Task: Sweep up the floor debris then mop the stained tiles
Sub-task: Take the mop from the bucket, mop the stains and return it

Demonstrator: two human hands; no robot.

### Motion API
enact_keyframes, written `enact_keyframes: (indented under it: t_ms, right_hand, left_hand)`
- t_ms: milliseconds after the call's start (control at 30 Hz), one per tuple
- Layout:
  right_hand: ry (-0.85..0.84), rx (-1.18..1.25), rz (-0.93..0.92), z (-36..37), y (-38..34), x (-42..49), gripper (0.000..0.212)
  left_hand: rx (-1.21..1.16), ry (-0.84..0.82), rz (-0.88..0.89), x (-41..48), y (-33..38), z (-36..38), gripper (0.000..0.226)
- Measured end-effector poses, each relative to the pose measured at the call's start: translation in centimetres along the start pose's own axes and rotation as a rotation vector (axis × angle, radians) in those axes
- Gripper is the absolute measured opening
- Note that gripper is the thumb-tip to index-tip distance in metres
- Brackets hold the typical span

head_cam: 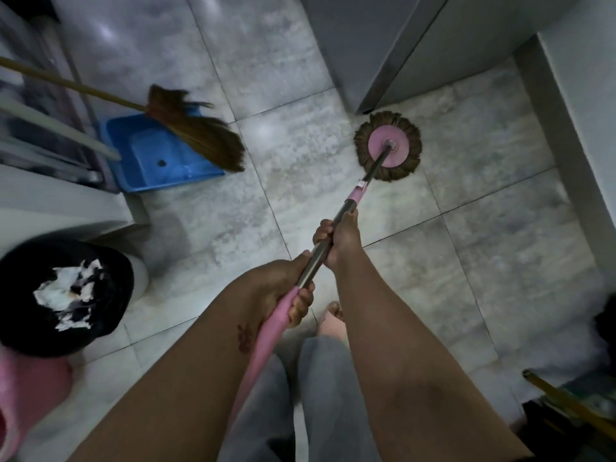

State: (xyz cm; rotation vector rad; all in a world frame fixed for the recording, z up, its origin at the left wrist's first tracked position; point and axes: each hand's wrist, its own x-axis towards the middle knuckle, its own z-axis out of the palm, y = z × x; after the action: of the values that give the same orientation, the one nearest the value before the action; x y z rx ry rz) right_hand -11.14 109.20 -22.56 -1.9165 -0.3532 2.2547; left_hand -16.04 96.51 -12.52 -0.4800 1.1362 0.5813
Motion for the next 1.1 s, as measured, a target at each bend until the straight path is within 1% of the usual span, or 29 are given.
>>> enact_keyframes:
  t_ms: [133, 267, 367, 500, 633, 733, 833, 967, 1100]
  right_hand:
    - [-0.014, -0.044, 0.009, 3.5, 5.8, -2.1, 0.035]
    - [-0.052, -0.115, 0.021, 7.9, 10.8, -3.3, 0.037]
    - [-0.083, -0.181, 0.015, 10.9, 12.9, -3.6, 0.036]
    - [-0.108, -0.235, 0.024, 14.3, 13.6, -2.6, 0.035]
    - [-0.117, -0.24, 0.029, 16.9, 12.8, -0.6, 0.035]
    - [-0.123, -0.257, 0.024, 19.2, 11.0, 1.3, 0.037]
    - [-0.129, -0.289, 0.007, 22.5, 7.8, 3.6, 0.036]
    - [-0.143, -0.338, 0.008, 27.3, 2.2, 6.9, 0.028]
    - [-0.134, -0.388, 0.012, 32.9, -3.1, 9.6, 0.032]
  left_hand:
    - [-0.054, 0.03, 0.007, -2.6, -3.3, -5.5, 0.063]
    - [-0.13, 0.059, 0.027, -4.8, -5.8, -10.6, 0.063]
    - [-0.213, 0.068, 0.055, -6.0, -6.3, -13.2, 0.062]
    - [-0.303, 0.065, 0.082, -6.6, -5.4, -15.3, 0.061]
    - [-0.35, 0.047, 0.085, -6.5, -3.1, -16.6, 0.06]
    - [-0.368, 0.04, 0.088, -6.4, 0.0, -17.5, 0.061]
    - [-0.401, 0.018, 0.092, -6.1, 4.8, -17.8, 0.061]
    - [-0.476, -0.031, 0.127, -5.5, 12.3, -17.7, 0.061]
    - [-0.524, -0.055, 0.17, -5.0, 19.8, -18.2, 0.061]
